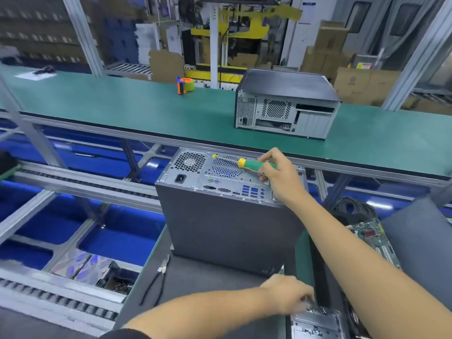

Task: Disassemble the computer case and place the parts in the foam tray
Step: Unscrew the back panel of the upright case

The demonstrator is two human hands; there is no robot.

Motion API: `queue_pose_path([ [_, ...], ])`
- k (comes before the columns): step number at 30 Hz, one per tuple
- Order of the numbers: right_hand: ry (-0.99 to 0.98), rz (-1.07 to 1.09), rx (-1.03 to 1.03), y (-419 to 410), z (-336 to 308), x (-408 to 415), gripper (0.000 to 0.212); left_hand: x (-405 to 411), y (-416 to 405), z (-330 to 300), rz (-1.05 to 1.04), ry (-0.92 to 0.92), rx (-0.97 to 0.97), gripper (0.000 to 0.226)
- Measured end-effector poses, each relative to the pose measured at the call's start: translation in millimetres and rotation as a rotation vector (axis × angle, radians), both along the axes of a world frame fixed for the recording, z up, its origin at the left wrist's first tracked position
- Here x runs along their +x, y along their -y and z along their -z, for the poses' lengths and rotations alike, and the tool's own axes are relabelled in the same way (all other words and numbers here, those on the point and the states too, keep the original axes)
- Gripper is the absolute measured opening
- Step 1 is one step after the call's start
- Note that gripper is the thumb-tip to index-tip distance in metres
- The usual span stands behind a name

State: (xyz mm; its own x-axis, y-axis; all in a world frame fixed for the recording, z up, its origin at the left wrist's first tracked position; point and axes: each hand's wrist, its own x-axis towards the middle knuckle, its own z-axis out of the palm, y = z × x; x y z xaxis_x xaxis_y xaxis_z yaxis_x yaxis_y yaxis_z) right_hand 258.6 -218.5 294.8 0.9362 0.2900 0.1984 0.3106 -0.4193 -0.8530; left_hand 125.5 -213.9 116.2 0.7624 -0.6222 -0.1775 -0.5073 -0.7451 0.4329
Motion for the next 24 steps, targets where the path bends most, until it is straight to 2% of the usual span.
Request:
queue_pose_path([
  [2,0.002,0.005,0.003,-0.4,0.5,-0.4,0.021,-6.6,-22.5,-34.3,0.111,0.162,-0.001,0.023],
  [5,0.008,0.017,-0.009,-1.6,0.8,-1.6,0.023,-18.8,-69.0,-99.0,0.163,0.566,-0.059,0.021],
  [8,0.025,0.047,-0.011,-3.3,-1.0,-4.6,0.016,-13.6,-133.1,-169.9,-0.035,0.919,-0.22,0.019],
  [10,0.022,0.089,-0.006,-8.0,-4.5,-8.3,0.013,8.7,-188.1,-209.9,-0.273,1.037,-0.324,0.016],
  [12,0.047,0.166,-0.028,-16.6,-8.1,-15.8,0.01,43.4,-248.7,-236.1,-0.571,0.964,-0.327,0.013],
  [14,0.065,0.292,-0.005,-28.1,-9.8,-26.2,0.009,79.7,-300.4,-244.7,-0.761,0.714,-0.221,0.018],
  [15,0.068,0.364,-0.009,-34.7,-9.3,-32.6,0.01,94.3,-318.9,-241.6,-0.779,0.522,-0.257,0.024],
  [17,0.08,0.473,-0.024,-45.7,-4.1,-44.6,0.011,112.7,-336.0,-226.4,-0.751,0.109,-0.469,0.033],
  [18,0.092,0.504,-0.029,-50.3,-0.3,-49.6,0.011,117.2,-338.2,-215.5,-0.727,-0.025,-0.499,0.034],
  [20,0.207,0.533,-0.098,-56.4,9.1,-56.4,0.01,123.6,-337.8,-190.8,-0.71,-0.109,-0.477,0.031],
  [22,0.369,0.54,-0.187,-59.7,17.7,-58.7,0.009,128.9,-336.8,-174.4,-0.727,-0.11,-0.543,0.034],
  [24,0.423,0.551,-0.221,-61.6,19.6,-57.6,0.01,131.2,-335.7,-172.4,-0.732,-0.113,-0.596,0.036],
])
